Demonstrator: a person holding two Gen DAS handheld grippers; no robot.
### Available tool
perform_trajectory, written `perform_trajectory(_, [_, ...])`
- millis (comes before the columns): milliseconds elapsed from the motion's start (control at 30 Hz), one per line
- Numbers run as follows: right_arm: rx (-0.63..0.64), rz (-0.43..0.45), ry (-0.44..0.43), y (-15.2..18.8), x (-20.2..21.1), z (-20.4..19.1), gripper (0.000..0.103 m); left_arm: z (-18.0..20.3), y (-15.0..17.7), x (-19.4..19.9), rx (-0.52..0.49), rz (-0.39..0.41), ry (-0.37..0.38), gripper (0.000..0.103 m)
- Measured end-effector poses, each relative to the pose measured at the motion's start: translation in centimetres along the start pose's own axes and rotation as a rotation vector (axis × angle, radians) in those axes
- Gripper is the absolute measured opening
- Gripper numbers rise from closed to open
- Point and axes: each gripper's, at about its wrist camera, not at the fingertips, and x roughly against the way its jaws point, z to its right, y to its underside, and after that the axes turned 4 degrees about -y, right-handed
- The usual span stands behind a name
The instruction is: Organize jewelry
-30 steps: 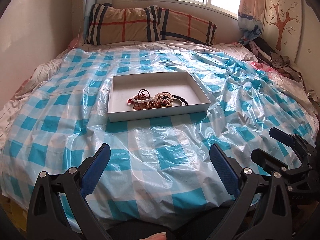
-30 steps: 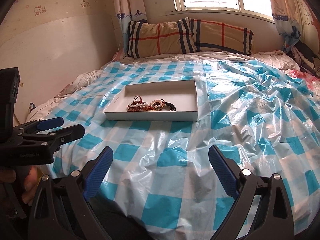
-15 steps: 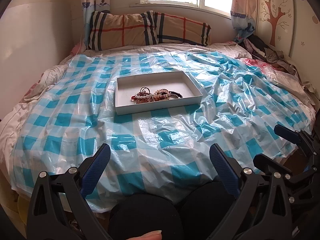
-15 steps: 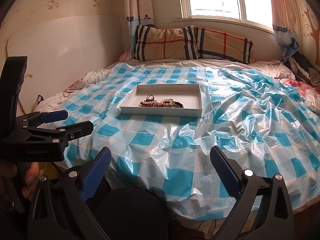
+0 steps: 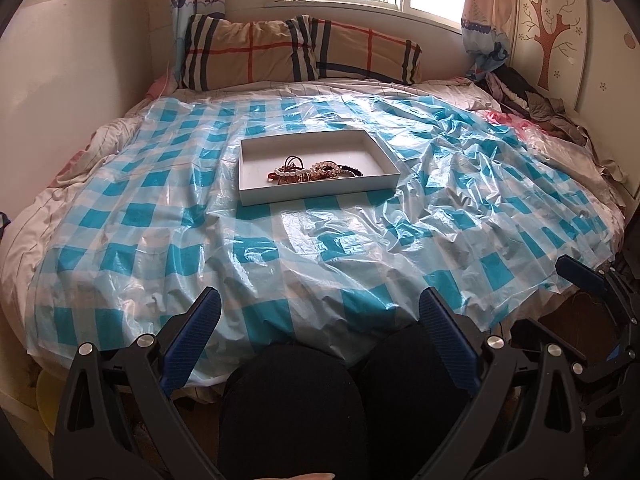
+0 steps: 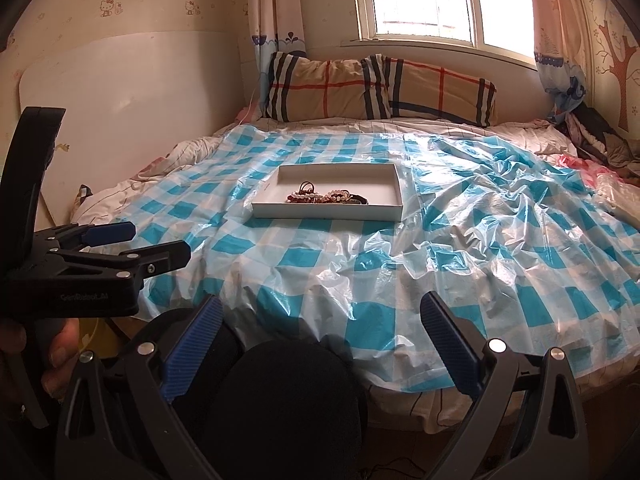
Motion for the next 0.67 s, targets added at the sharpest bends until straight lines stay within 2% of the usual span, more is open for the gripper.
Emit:
perform_trajectory(133, [-0.001, -0.006, 0.013, 0.8, 0.7, -0.7, 0.095, -1.0, 0.9, 1.1, 0.048, 0.035, 0.063, 0.095])
perform_trajectory(367, [-0.021, 0.021, 0.043, 2.0, 2.1, -1.8, 0.095, -0.2, 2.2, 2.2, -0.027, 0.077, -0.045, 0.095])
perform_trajectory(500, [-0.029, 0.039, 0.047, 2.7, 2.9, -2.3, 0.095, 0.3, 3.0, 1.8, -0.046, 0.031, -0.057, 0.095])
perform_trajectory(667, [-0.033, 0.053, 0.054, 3.6, 3.4, -2.8, 0.095, 0.9, 4.0, 2.0, -0.07, 0.032, -0.068, 0.095])
